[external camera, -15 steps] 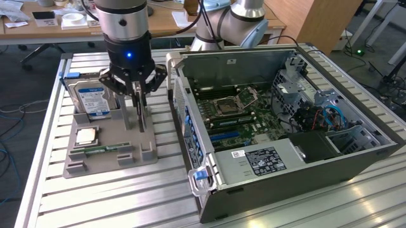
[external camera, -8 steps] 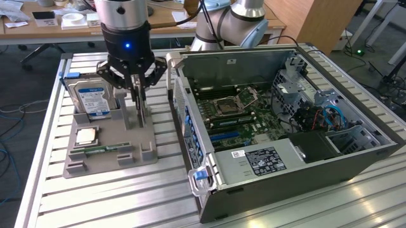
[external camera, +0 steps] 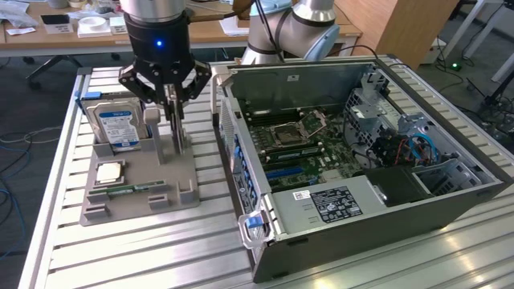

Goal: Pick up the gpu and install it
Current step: 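Pick up the gpu and move the gpu toward the slot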

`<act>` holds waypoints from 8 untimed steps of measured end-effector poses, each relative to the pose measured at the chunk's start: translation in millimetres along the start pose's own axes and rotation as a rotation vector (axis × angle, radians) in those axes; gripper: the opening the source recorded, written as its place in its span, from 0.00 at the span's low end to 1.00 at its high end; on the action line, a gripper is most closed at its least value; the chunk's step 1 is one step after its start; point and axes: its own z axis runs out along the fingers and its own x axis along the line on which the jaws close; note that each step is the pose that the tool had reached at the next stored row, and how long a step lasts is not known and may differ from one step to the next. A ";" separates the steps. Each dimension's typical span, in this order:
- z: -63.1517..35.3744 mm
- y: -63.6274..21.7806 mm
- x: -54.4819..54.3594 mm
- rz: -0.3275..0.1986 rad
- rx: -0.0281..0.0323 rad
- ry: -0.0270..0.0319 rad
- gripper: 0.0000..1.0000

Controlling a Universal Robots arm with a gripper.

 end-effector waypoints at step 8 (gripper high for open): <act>-17.3 0.9 -0.4 0.000 0.0000 -0.0001 0.26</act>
